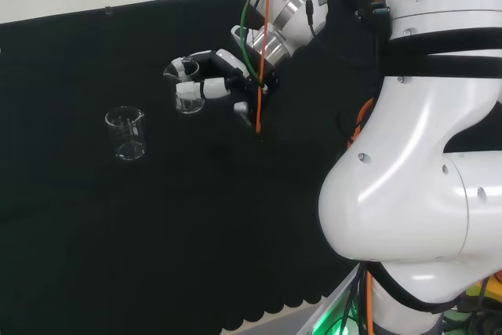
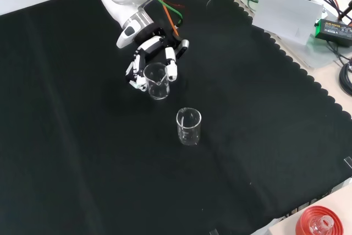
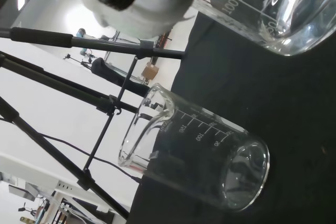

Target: Pick up the beaker on the right.

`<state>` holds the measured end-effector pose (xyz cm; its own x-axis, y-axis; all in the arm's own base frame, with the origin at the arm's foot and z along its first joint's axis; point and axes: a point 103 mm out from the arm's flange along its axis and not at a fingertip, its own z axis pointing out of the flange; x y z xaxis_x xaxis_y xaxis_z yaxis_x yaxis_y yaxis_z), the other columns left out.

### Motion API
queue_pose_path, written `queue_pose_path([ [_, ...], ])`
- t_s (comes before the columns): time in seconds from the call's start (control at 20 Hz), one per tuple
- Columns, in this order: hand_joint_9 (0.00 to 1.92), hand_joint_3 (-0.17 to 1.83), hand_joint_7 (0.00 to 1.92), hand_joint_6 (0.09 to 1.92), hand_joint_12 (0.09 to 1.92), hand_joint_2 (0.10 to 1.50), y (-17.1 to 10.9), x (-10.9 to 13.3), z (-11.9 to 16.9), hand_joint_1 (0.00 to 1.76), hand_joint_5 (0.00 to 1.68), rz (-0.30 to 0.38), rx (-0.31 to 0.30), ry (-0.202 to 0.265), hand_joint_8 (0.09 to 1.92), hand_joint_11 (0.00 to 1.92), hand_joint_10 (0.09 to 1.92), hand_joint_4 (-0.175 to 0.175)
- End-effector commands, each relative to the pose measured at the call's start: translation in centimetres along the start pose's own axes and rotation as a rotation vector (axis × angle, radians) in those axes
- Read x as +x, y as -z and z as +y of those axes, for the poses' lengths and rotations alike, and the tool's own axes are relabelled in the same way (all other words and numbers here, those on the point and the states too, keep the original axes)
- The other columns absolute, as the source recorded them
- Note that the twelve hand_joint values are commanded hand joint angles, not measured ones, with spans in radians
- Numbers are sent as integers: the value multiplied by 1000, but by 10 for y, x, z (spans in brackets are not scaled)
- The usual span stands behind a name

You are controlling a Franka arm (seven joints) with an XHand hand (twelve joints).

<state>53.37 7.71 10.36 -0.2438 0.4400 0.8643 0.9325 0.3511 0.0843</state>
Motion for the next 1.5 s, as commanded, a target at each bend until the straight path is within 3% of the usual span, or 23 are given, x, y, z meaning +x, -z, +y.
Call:
queue_pose_path([
  [0.05, 1035, -175, 1543, 668, 1227, 1052, 11, 8, -7, 1279, 1226, -8, 9, 11, 87, 370, 554, 41],
  [0.8, 1029, -175, 1542, 674, 1227, 1053, 6, 22, -6, 1278, 1223, -44, 47, 14, 87, 376, 570, 41],
  [1.05, 1027, -175, 1543, 677, 1227, 1053, 7, 23, -5, 1278, 1222, -80, 58, 8, 87, 378, 575, 40],
  [1.25, 1025, -175, 1543, 679, 1228, 1053, 12, 26, -5, 1278, 1221, -160, 72, 10, 87, 381, 578, 40],
  [1.5, 1025, -175, 1543, 681, 1228, 1053, 21, 28, -6, 1278, 1219, -160, 62, 6, 87, 383, 581, 39],
])
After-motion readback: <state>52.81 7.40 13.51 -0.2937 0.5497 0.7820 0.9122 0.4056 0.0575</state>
